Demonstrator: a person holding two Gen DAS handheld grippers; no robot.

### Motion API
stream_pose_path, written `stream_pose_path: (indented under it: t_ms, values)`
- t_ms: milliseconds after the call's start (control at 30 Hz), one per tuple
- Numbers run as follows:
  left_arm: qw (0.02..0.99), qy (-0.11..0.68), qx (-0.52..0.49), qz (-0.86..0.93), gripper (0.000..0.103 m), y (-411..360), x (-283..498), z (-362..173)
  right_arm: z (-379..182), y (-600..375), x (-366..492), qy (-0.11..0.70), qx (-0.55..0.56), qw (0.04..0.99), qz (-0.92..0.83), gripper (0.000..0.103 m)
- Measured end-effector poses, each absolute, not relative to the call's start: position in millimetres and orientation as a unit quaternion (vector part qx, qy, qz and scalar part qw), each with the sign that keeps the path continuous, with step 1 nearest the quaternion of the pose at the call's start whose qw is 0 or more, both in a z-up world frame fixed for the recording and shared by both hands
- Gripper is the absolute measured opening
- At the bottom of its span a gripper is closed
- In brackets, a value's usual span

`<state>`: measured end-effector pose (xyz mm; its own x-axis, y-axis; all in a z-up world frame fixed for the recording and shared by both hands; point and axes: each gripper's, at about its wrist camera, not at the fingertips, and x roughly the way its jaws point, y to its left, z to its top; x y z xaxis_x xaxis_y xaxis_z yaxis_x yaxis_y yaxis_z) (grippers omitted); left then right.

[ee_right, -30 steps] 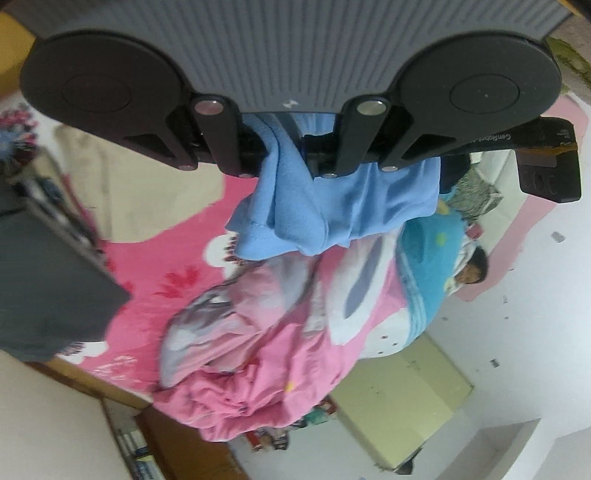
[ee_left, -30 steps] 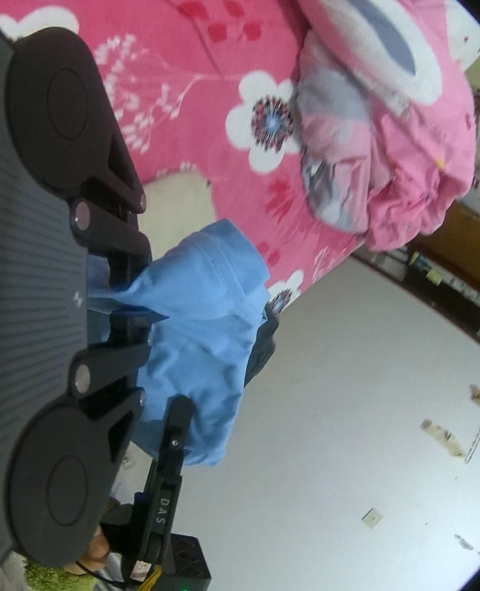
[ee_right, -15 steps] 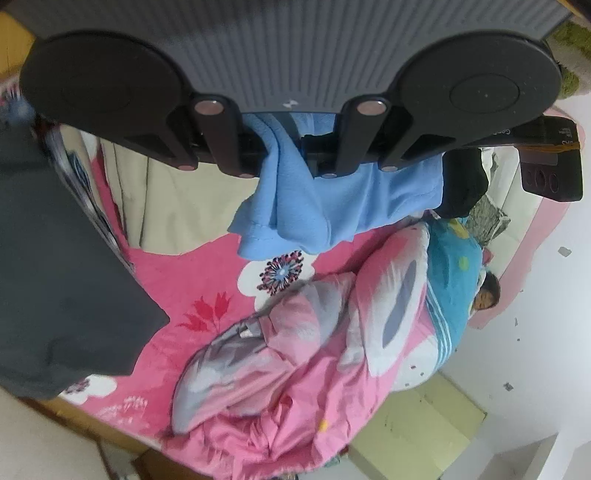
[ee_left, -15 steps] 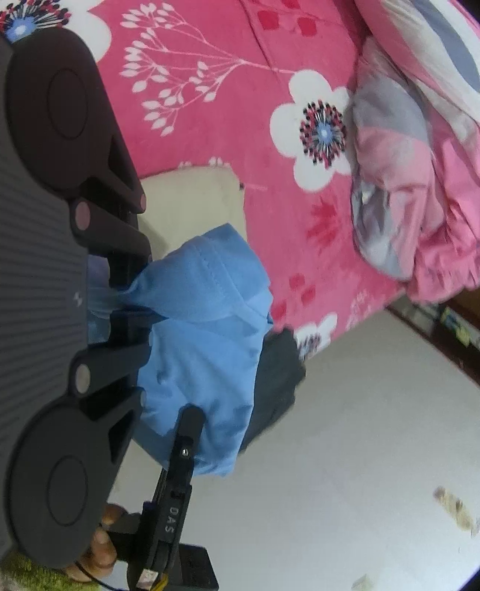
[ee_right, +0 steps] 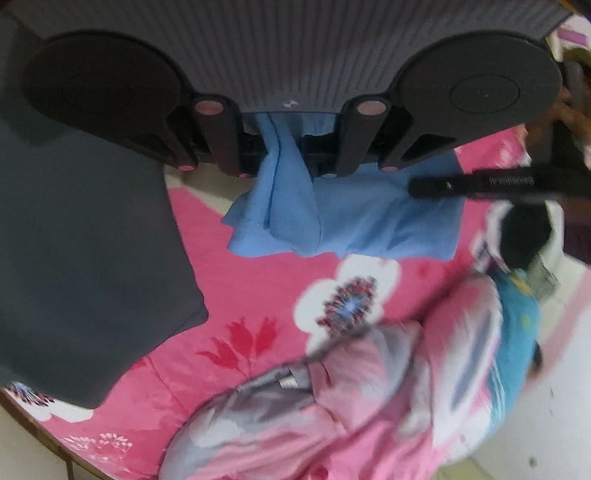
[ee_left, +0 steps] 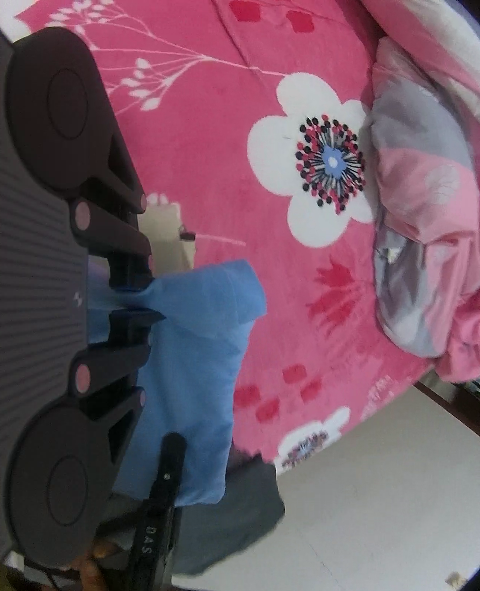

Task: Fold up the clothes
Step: 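Lower the shirt onto the bed and open both grippers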

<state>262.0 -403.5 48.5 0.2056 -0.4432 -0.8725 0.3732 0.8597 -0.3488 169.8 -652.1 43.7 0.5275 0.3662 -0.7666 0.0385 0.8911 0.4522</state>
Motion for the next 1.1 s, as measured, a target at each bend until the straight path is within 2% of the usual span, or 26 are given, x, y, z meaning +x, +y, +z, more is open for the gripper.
stream_pose_path:
  t_ms: [600, 700, 867, 1000, 1100]
  values:
    - [0.758, 0.601, -0.005, -0.253, 0.006, -412.6, 298.3, -3.2, -5.3, -645.5, 203.4, 0.51, 0.154, 0.844, 0.07, 0.01]
    - [0.753, 0.607, -0.013, -0.254, 0.008, -410.9, 301.6, -6.5, -2.1, -644.7, 207.3, 0.519, 0.156, 0.838, 0.056, 0.013]
    - [0.755, 0.608, -0.041, -0.24, 0.029, -399.8, 308.5, -5.5, 7.8, -638.1, 211.0, 0.53, 0.121, 0.839, 0.029, 0.025]
    - [0.766, 0.599, -0.057, -0.225, 0.038, -392.3, 315.0, -0.7, 17.5, -630.0, 213.4, 0.528, 0.082, 0.845, 0.011, 0.033]
    - [0.774, 0.592, -0.063, -0.216, 0.043, -388.6, 318.7, 3.9, 25.9, -626.9, 215.9, 0.517, 0.064, 0.854, -0.001, 0.049]
